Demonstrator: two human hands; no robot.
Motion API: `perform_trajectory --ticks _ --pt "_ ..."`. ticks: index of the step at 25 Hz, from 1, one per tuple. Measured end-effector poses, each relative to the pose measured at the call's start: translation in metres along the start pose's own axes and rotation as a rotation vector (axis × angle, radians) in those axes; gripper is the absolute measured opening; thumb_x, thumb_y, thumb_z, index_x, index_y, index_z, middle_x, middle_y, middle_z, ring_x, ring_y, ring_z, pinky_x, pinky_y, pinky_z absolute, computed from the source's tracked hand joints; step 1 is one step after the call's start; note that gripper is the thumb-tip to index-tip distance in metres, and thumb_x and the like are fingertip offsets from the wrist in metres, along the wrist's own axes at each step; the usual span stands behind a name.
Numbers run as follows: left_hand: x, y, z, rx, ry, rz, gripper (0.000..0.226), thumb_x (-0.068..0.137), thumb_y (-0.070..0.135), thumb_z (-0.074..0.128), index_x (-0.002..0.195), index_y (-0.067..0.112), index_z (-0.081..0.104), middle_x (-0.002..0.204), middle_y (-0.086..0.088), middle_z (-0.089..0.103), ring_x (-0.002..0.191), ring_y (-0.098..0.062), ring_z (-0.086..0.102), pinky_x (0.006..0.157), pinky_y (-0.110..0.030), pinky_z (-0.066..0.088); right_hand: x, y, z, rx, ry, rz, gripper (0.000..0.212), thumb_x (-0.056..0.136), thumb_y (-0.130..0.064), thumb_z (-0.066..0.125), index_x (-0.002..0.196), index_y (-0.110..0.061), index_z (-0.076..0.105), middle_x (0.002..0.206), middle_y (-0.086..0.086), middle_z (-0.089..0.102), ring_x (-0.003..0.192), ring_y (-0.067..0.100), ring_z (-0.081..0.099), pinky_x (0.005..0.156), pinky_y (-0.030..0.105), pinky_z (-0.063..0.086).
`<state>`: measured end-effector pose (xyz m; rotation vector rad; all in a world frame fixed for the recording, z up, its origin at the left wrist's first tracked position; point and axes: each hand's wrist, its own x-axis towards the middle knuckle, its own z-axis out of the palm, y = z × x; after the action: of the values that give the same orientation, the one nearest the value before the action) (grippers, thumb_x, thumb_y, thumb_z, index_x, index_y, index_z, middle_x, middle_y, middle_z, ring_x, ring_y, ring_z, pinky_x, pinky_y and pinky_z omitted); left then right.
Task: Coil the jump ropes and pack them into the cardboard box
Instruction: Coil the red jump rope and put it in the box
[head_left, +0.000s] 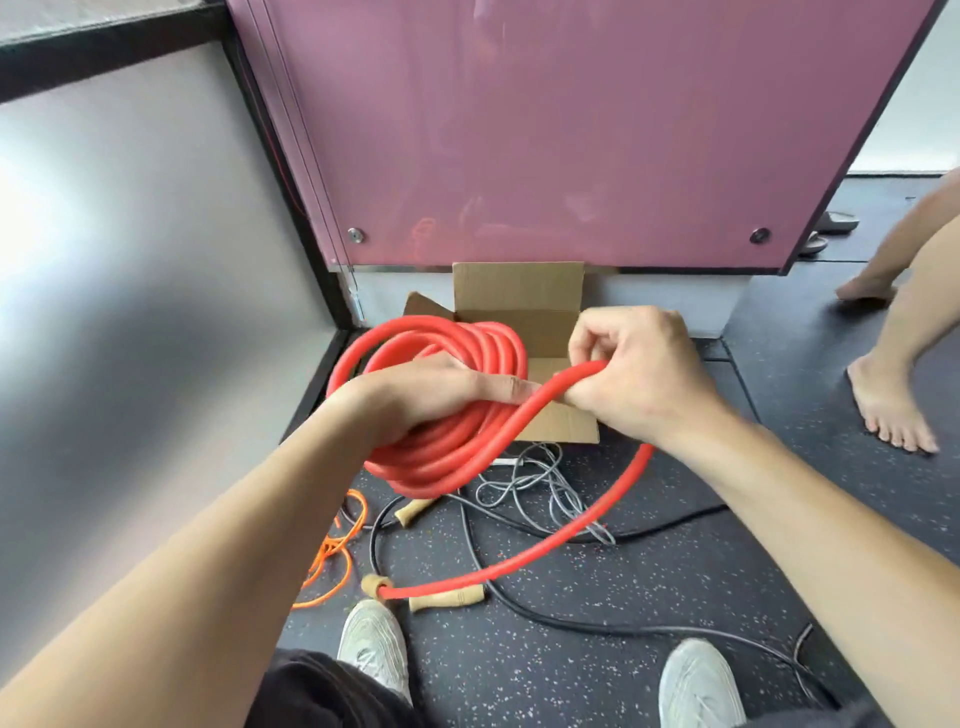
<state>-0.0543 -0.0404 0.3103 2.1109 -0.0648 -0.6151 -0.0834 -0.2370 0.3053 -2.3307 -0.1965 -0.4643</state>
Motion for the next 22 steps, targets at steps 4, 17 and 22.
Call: perform_trajectory --ticks 4,17,22 --pt "0.003 -0.010 0.011 -0.331 -0.434 -0.087 0.038 0.070 0.047 0.071 0.083 0.013 0.061 0.072 -0.012 0.070 0.051 -0.019 0.060 0.053 -0.023 0.049 0.009 0.012 -0.009 0.174 0.073 0.155 0.039 0.063 -0.009 0.087 0.053 -0.016 0.050 0.046 -0.007 0.045 0.041 0.003 0.033 0.042 0.016 0.027" --pt "0.017 0.001 0.053 -0.769 -1.041 0.019 0.073 0.056 0.072 0.080 0.093 0.017 0.048 0.065 -0.003 0.057 0.050 -0.014 0.049 0.056 -0.023 0.047 0.012 0.032 -0.010 0.421 0.057 0.315 0.039 0.067 -0.012 0.087 0.053 -0.018 0.051 0.046 -0.010 0.046 0.046 0.002 0.033 0.045 0.021 0.029" --pt "-0.004 0.018 0.077 -0.805 -1.288 0.203 0.053 0.066 0.041 0.085 0.093 0.016 0.046 0.062 0.004 0.055 0.050 -0.012 0.045 0.053 -0.025 0.041 0.009 0.051 -0.002 0.476 -0.041 0.436 0.036 0.052 -0.037 0.064 0.066 -0.004 0.059 0.065 0.005 0.055 0.065 0.016 0.048 0.062 0.031 0.042"
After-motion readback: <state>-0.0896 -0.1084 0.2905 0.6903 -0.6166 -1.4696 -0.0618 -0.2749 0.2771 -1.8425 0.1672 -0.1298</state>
